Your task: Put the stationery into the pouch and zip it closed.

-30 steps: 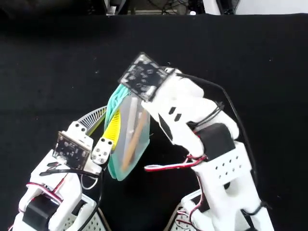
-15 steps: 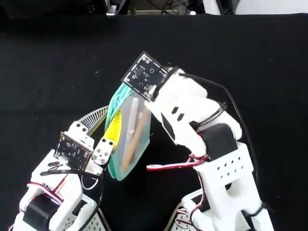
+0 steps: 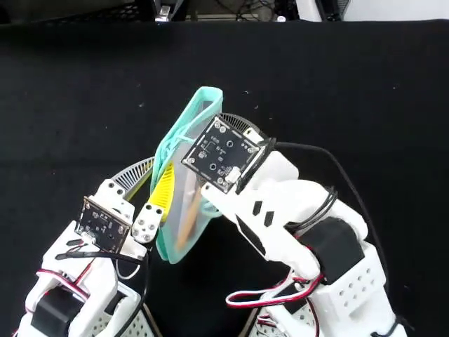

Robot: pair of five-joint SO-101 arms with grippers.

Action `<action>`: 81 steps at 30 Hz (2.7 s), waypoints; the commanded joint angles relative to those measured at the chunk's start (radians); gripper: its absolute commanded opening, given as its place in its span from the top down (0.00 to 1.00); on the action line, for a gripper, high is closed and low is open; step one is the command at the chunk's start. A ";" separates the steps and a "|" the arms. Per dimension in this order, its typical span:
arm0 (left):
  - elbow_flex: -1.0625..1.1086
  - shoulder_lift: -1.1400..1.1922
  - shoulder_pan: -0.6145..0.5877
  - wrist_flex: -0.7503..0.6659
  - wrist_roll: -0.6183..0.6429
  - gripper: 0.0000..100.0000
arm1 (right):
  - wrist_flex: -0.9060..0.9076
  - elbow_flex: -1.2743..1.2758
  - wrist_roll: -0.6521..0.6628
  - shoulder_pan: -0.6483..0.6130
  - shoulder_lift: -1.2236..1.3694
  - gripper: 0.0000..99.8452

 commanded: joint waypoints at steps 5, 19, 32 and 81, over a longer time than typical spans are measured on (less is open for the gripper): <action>-0.024 0.005 -0.002 0.003 -0.009 0.97 | -0.032 -0.004 -0.048 -0.064 -0.015 0.78; -0.024 0.003 -0.005 0.003 -0.009 0.97 | -0.063 -0.002 -0.052 -0.126 -0.012 0.84; -0.024 0.003 -0.005 0.003 -0.009 0.97 | -0.114 0.007 0.020 0.017 -0.013 0.99; -0.022 0.008 0.004 0.006 -0.011 0.97 | -0.338 -0.114 0.097 0.364 0.337 0.99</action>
